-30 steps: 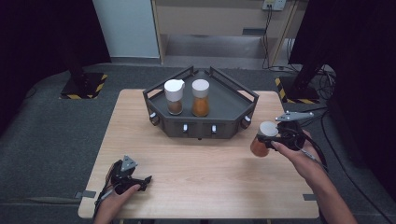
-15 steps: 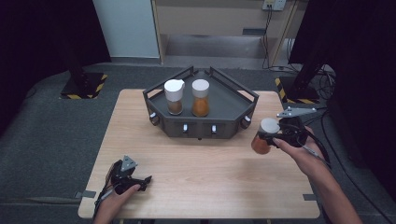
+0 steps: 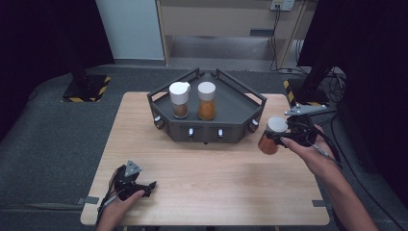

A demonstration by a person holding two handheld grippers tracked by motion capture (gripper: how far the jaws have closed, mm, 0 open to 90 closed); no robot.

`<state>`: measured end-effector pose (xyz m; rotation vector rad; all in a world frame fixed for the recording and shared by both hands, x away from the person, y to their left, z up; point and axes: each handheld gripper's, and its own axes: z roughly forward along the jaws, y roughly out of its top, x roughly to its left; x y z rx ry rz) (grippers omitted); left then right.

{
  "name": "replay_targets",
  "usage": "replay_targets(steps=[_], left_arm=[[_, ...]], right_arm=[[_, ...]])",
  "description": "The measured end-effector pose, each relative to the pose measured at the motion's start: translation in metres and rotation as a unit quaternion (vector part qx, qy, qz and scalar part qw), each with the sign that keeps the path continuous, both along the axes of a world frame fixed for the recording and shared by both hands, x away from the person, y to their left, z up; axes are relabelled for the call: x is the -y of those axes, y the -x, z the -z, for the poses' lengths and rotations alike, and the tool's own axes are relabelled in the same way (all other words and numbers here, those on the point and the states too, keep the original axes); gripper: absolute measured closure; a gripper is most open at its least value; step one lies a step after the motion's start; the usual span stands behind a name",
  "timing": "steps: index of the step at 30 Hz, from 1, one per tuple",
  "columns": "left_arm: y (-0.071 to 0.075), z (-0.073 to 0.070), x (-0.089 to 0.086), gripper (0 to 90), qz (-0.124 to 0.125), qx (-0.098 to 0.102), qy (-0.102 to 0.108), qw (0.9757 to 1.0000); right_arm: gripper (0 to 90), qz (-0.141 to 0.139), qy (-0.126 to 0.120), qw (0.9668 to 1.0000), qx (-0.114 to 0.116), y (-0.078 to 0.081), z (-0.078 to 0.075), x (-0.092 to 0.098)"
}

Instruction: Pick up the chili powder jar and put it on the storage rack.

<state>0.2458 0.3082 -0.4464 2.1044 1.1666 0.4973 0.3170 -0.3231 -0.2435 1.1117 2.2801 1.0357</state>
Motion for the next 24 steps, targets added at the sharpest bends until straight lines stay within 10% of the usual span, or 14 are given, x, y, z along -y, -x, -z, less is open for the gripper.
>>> replay_targets(steps=[24], left_arm=[[0.000,0.000,0.000,0.0,0.000,0.000,0.000,1.0000]], right_arm=[[34.0,-0.002,-0.004,0.9999,0.009,-0.012,-0.023,-0.008]])
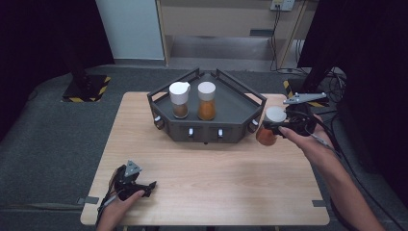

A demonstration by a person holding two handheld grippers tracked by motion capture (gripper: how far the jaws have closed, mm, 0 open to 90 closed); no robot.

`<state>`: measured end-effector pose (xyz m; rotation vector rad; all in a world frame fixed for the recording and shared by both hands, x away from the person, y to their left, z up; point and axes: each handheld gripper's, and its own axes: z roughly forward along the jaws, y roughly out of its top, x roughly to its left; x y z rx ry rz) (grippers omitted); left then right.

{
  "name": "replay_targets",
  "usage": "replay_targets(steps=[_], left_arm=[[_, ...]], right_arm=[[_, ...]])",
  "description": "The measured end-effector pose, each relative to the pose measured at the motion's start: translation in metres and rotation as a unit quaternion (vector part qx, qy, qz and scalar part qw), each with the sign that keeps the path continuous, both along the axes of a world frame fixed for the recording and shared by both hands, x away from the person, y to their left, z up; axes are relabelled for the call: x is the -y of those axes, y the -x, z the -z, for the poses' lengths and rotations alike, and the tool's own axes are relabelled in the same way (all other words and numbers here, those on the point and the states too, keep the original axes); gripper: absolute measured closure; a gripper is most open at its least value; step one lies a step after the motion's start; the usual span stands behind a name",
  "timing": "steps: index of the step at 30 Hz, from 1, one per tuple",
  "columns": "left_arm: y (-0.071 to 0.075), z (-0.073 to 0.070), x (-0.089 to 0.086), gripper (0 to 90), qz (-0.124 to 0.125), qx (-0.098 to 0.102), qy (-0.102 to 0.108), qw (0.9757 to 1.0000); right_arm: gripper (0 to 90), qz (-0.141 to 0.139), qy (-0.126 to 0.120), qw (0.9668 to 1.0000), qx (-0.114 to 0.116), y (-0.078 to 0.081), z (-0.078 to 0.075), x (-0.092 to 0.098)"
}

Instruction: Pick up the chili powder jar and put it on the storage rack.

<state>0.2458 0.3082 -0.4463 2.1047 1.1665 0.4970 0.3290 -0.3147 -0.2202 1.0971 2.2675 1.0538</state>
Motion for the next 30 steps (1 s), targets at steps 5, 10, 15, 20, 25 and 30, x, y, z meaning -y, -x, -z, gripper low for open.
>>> replay_targets(steps=[5,10,15,20,25,30], left_arm=[[0.000,0.000,0.000,0.0,0.000,0.000,0.000,1.0000],[0.000,0.000,0.000,0.0,0.000,0.000,0.000,1.0000],[0.000,0.000,0.000,0.0,0.000,0.000,0.000,1.0000],[0.000,0.000,0.000,0.0,0.000,0.000,0.000,1.0000],[0.000,0.000,0.000,0.0,0.000,0.000,0.000,1.0000],[0.000,0.000,0.000,0.0,0.000,0.000,0.000,1.0000]], right_arm=[[34.0,0.000,0.002,1.0000,0.003,-0.003,-0.006,-0.002],[34.0,0.001,0.003,1.0000,0.006,-0.006,-0.010,-0.005],[34.0,0.002,0.005,1.0000,0.007,-0.009,-0.014,-0.008],[34.0,0.003,0.004,1.0000,0.008,-0.012,-0.016,-0.010],[34.0,0.001,0.005,0.9999,0.009,-0.014,-0.018,-0.011],[34.0,0.001,0.008,0.9999,0.010,-0.017,-0.021,-0.015]])
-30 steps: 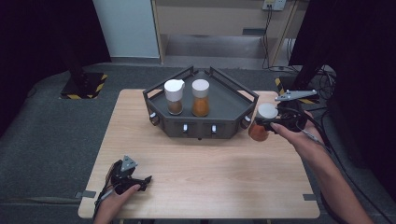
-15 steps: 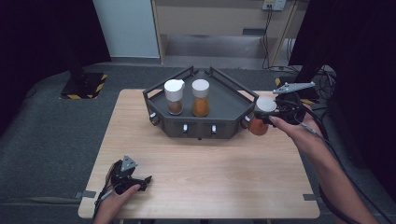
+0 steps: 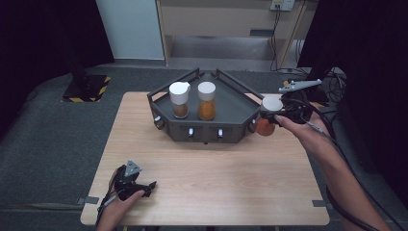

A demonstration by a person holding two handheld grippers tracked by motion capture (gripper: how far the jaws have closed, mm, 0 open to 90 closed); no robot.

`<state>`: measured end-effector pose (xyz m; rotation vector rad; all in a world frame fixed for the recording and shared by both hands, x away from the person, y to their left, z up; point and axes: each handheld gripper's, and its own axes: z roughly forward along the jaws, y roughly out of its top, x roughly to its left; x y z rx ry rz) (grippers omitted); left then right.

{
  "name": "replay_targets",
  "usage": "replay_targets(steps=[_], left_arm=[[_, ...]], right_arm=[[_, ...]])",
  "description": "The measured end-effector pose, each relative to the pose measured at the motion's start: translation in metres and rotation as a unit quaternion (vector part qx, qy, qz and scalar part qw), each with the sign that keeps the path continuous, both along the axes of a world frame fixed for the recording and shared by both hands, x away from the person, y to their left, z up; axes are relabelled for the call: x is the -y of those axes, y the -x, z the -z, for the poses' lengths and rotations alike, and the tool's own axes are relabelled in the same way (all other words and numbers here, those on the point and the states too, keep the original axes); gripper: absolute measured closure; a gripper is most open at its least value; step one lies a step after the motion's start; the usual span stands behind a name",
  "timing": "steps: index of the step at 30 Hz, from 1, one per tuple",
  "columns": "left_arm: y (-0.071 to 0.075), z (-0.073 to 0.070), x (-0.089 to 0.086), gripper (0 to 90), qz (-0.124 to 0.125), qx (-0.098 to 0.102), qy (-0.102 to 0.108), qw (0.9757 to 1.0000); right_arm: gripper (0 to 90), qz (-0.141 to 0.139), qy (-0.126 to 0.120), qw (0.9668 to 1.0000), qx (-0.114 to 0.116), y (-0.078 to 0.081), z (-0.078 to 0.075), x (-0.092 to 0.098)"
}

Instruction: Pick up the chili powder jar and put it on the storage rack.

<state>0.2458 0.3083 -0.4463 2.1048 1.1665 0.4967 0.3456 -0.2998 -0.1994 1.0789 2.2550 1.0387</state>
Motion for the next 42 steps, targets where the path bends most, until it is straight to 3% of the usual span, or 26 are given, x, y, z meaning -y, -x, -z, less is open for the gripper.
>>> replay_targets(steps=[42], left_arm=[[0.000,0.000,0.000,0.0,0.000,0.001,0.001,1.0000]], right_arm=[[33.9,0.002,0.005,1.0000,0.006,-0.029,-0.020,-0.025]])
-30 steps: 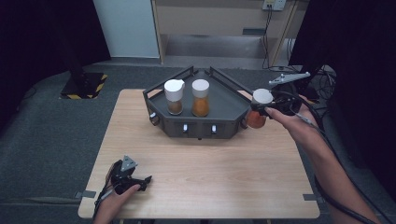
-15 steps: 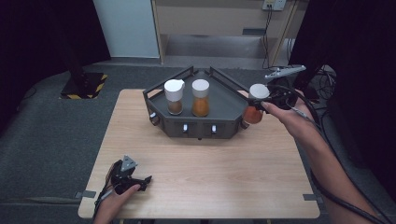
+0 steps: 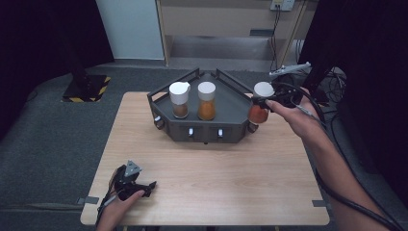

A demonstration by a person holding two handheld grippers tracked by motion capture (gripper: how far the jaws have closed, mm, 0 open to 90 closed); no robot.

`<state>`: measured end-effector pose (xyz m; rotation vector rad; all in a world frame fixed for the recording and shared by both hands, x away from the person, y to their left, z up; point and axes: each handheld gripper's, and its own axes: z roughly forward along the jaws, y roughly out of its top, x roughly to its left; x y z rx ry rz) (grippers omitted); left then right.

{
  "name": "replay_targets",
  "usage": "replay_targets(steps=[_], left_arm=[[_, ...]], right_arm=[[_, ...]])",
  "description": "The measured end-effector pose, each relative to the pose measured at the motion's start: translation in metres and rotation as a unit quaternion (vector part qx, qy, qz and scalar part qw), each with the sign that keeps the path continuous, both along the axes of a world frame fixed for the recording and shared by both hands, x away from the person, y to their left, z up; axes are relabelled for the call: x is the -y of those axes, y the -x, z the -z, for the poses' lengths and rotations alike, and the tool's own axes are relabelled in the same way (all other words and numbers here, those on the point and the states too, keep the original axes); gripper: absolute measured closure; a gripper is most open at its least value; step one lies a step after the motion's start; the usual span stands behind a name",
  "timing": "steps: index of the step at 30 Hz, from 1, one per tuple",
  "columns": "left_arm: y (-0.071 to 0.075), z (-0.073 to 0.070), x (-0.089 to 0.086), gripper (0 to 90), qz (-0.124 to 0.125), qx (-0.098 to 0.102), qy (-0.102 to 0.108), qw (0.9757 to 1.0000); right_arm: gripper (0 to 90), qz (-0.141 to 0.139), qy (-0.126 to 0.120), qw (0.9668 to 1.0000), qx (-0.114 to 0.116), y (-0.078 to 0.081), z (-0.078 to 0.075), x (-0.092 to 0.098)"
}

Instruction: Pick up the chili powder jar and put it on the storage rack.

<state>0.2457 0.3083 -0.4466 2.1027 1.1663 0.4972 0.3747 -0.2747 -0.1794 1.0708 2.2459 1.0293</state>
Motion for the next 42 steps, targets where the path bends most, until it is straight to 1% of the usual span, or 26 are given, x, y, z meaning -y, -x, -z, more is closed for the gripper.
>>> replay_targets(steps=[3,11,16,24,30,36,42], left_arm=[[0.000,0.000,0.000,0.0,0.000,0.000,0.000,1.0000],[0.000,0.000,0.000,0.0,0.000,0.000,0.000,1.0000],[0.000,0.000,0.000,0.0,0.000,0.000,0.000,1.0000],[0.000,0.000,0.000,0.0,0.000,0.000,0.000,1.0000],[0.000,0.000,0.000,0.0,0.000,0.000,0.000,1.0000],[0.000,0.000,0.000,0.0,0.000,0.000,0.000,1.0000],[0.000,0.000,0.000,0.0,0.000,-0.001,0.000,1.0000]], right_arm=[[34.0,0.002,0.001,1.0000,-0.001,-0.002,0.000,-0.001],[34.0,0.008,-0.006,0.9999,-0.006,-0.009,0.003,-0.001],[34.0,0.013,-0.003,0.9999,-0.006,-0.015,0.002,-0.004],[34.0,0.016,-0.007,0.9998,-0.005,-0.022,0.003,-0.008],[34.0,0.018,-0.010,0.9997,-0.009,-0.030,0.004,-0.012],[34.0,0.019,-0.005,0.9997,-0.011,-0.037,0.006,-0.017],[34.0,0.020,-0.007,0.9997,-0.011,-0.042,0.006,-0.023]])
